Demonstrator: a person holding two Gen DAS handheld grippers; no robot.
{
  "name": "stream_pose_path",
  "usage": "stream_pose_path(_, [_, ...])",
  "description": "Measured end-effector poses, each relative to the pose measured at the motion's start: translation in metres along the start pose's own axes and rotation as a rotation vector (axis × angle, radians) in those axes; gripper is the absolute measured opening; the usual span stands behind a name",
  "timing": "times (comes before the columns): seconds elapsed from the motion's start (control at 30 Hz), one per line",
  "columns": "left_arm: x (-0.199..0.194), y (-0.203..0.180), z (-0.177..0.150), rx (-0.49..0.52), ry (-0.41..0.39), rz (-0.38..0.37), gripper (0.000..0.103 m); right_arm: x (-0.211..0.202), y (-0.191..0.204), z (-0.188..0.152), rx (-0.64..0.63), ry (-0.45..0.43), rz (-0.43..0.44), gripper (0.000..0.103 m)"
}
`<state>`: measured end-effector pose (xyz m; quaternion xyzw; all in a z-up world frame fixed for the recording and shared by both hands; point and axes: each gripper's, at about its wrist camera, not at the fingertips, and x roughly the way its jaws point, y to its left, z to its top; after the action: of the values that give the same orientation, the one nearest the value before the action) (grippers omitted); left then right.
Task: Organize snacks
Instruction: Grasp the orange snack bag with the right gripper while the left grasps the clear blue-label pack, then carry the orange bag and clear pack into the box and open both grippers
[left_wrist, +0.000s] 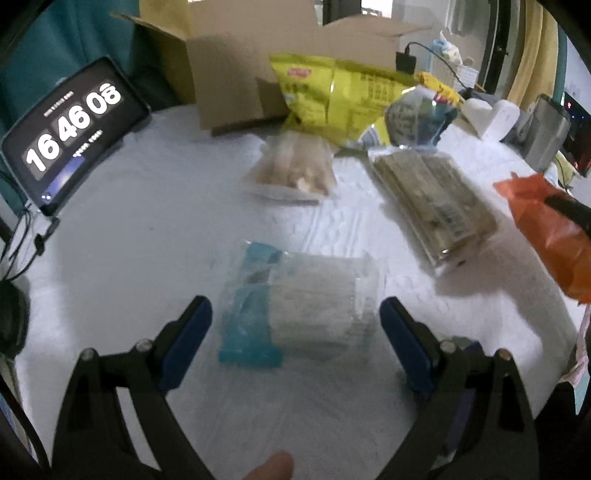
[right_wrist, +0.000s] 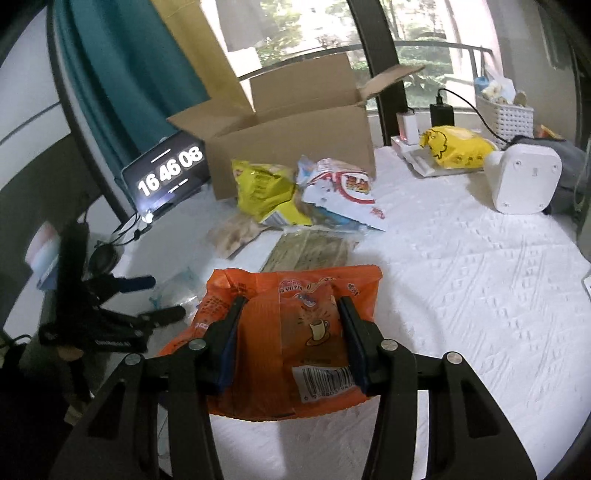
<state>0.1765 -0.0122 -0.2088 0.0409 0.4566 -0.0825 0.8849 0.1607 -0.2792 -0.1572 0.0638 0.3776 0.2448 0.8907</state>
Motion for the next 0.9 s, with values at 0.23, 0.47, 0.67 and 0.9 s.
stream_pose_path(0.23, [0.011,0.009,0.008,-0.019,0.012,-0.053,0.093,0.01,-0.009,0.013,0.026,-0.006,0.01,0.052])
stream_pose_path(0.47, [0.01,0.01,0.01,-0.018,0.003,-0.082,0.074,0.013,-0.011,0.032,0.017,-0.028,0.007,0.052])
stream_pose_path(0.67, [0.002,0.014,0.016,-0.034,-0.015,-0.097,0.065,0.014,-0.011,0.049,0.007,-0.05,0.01,0.052])
stream_pose_path(0.9, [-0.027,0.019,0.039,-0.039,-0.102,-0.084,0.064,0.011,-0.005,0.068,-0.02,-0.088,0.028,0.052])
